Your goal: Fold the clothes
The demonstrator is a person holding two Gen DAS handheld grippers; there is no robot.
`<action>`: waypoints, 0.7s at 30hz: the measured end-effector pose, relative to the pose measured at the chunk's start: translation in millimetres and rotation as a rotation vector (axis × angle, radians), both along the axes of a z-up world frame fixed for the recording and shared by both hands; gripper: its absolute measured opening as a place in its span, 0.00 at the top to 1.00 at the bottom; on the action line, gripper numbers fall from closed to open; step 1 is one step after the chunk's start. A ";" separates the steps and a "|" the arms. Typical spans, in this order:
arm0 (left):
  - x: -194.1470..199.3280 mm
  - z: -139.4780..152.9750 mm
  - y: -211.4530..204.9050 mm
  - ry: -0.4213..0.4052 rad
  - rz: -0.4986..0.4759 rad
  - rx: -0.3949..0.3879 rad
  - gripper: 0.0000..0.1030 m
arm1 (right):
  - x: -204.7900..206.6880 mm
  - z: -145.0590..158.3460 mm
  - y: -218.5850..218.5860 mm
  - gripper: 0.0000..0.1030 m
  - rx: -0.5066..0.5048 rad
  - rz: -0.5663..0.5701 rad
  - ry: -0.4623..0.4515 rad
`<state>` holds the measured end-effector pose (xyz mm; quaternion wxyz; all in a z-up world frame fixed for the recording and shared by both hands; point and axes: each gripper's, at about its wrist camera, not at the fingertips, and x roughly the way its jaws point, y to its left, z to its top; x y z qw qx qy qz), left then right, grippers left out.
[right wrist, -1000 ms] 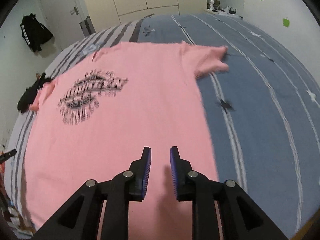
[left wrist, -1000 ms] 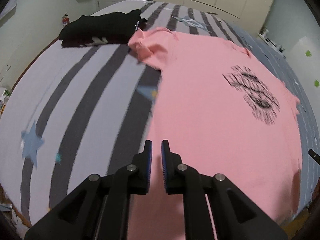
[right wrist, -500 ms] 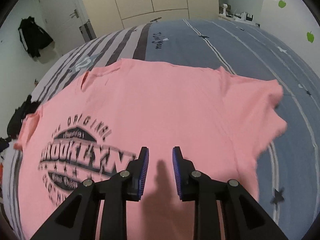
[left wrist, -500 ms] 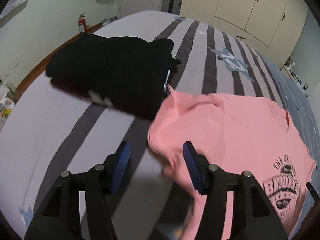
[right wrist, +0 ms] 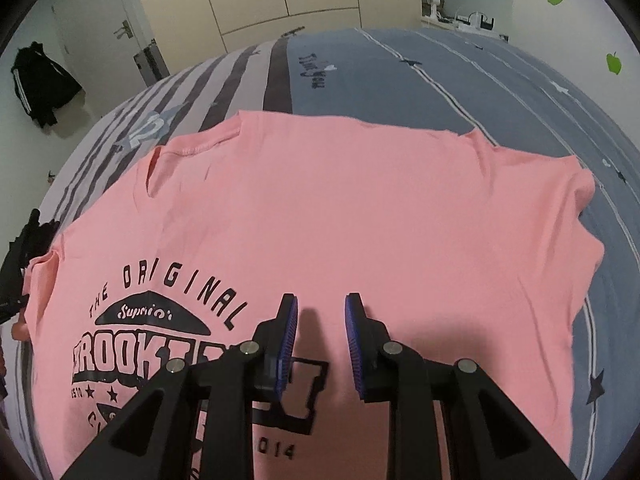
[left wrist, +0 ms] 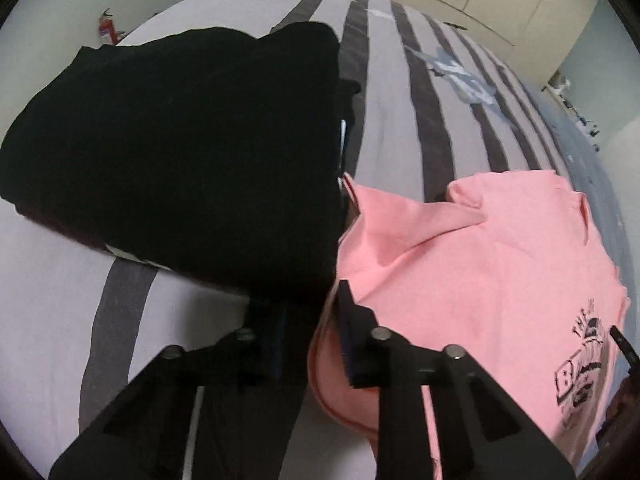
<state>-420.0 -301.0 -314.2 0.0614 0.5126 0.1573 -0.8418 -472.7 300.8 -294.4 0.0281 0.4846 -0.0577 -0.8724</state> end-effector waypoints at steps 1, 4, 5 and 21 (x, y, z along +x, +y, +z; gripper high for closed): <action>4.8 9.5 4.7 0.028 -0.027 0.003 0.99 | -0.7 -1.1 -2.0 0.79 0.003 -0.001 -0.003; 19.5 33.7 22.0 0.082 -0.099 -0.017 0.99 | -3.0 -5.0 -7.3 0.79 0.015 0.002 -0.014; 24.7 40.8 27.2 0.100 -0.115 -0.025 0.99 | -3.9 -6.6 -8.8 0.78 0.019 0.004 -0.017; 43.1 22.4 -35.1 0.034 0.025 -0.074 0.94 | -15.4 -19.9 -15.0 0.78 0.070 0.045 -0.037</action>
